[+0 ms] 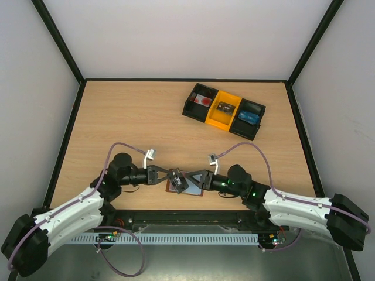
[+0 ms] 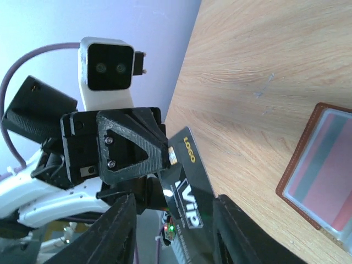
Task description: Take the credit cards out of the card holder
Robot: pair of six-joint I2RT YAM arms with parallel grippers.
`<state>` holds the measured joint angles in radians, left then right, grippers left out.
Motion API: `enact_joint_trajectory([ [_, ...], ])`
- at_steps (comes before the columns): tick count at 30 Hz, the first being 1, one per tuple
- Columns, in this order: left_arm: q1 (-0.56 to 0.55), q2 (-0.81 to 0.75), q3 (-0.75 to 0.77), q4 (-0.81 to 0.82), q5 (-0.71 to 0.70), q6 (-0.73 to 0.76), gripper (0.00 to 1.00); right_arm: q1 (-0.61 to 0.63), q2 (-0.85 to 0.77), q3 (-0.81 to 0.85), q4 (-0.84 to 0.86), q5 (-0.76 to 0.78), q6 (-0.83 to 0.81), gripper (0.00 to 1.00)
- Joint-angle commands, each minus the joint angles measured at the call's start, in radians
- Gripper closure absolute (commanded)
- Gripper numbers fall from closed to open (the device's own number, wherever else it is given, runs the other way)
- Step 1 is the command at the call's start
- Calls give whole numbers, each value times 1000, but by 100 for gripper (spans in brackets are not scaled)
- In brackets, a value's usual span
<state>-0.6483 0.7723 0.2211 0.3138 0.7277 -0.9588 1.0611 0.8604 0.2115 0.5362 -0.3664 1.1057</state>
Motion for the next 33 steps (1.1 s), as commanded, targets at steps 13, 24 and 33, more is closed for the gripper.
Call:
enact_joint_trajectory([
  [13,30,-114,-70,207,-371,-302,97,5,232,42,284,76,163,53],
  [24,32,-166,-86,211,-485,-364,97,6,384,134,445,84,228,59],
  [33,33,-154,-103,219,-501,-371,97,7,470,157,547,61,277,75],
])
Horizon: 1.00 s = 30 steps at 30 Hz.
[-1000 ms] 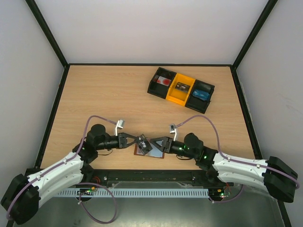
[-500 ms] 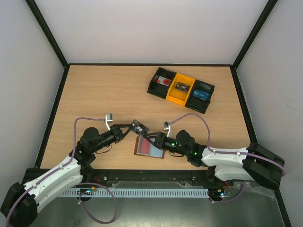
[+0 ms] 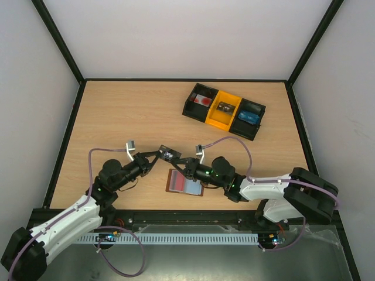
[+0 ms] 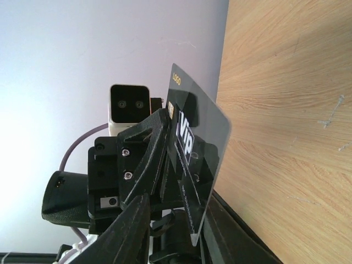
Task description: Take the credit cards out of the card holder
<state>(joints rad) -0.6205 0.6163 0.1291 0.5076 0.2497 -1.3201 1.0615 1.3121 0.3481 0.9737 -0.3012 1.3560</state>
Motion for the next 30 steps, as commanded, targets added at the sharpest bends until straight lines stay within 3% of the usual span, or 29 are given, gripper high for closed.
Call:
enact_joint_trajectory([
  [1,5,1,-11,19,-26,-9,97,6,22,19,117,-3,30,77],
  [4,5,-5,-16,18,-36,-16,97,8,27,11,131,6,39,84],
  [7,5,-7,-16,16,-33,-16,97,9,25,3,138,12,39,97],
  [12,5,-20,-17,7,-17,-9,96,8,-10,-12,101,49,22,98],
  [14,4,-30,-16,9,-9,7,84,8,-30,-9,65,60,1,98],
  [17,4,-49,-3,-20,5,40,43,7,-74,-9,-1,72,-29,98],
  [18,5,-54,7,-42,6,55,34,7,-88,-7,-27,77,-41,98],
  [23,4,-67,79,-204,9,160,3,-9,-173,25,-220,111,-118,98],
  [30,5,-57,164,-416,13,308,0,-135,-267,37,-382,111,-193,98],
])
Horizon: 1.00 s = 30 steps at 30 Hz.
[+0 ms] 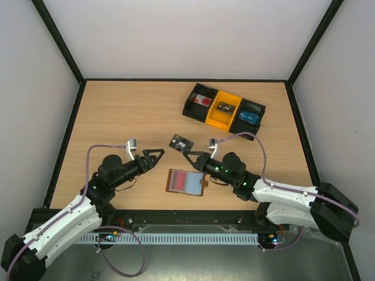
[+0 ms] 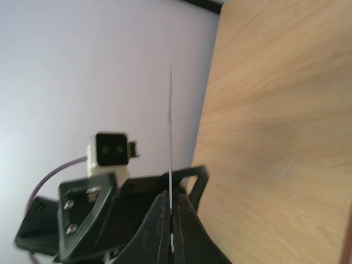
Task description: Take the credit cards out of the card holder
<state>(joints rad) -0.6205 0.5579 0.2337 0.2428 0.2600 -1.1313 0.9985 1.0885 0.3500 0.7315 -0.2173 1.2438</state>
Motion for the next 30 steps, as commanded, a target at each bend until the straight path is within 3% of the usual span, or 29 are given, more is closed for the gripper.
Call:
enact_joint_trajectory([
  [1,5,6,67,-175,1,139,0,-94,-54,43,-179,33,-103,98],
  [8,5,89,87,-237,76,237,0,-287,-74,143,-465,47,-280,98],
  [12,5,146,92,-250,96,269,0,-442,-49,169,-486,-37,-323,98],
  [20,8,289,85,-253,52,304,0,-683,127,371,-684,-150,-447,98],
  [30,11,415,74,-164,132,295,0,-777,339,570,-783,-67,-522,98],
])
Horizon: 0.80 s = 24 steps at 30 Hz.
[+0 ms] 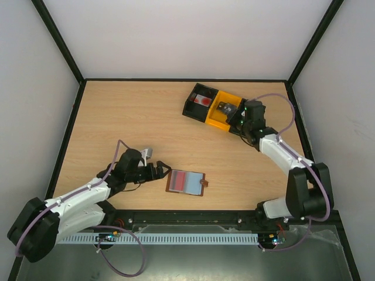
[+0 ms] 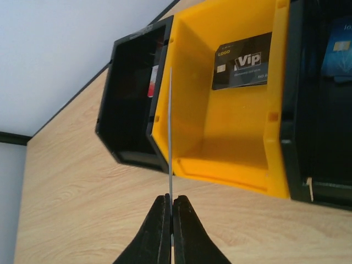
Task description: Take the credit cards out of the card holder
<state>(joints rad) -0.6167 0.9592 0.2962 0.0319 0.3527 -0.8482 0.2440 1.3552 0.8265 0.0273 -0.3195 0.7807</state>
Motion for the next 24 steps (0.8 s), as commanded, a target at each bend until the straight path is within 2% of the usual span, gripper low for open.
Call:
enact_joint_trajectory([
  [1,7,17,14,50,45,11,0,-31,97,115,-86,34,-64,98],
  [4,10,29,27,64,57,17,0,-49,172,171,-79,16,-72,98],
  [8,16,85,59,61,80,24,0,-58,306,295,-153,-12,-103,98],
  [12,18,68,69,63,115,4,0,-65,419,398,-197,-36,-103,98],
  [17,22,46,88,39,92,13,0,-79,537,506,-236,-55,-97,98],
  [24,33,109,115,44,92,31,0,-102,684,635,-281,-96,-98,98],
])
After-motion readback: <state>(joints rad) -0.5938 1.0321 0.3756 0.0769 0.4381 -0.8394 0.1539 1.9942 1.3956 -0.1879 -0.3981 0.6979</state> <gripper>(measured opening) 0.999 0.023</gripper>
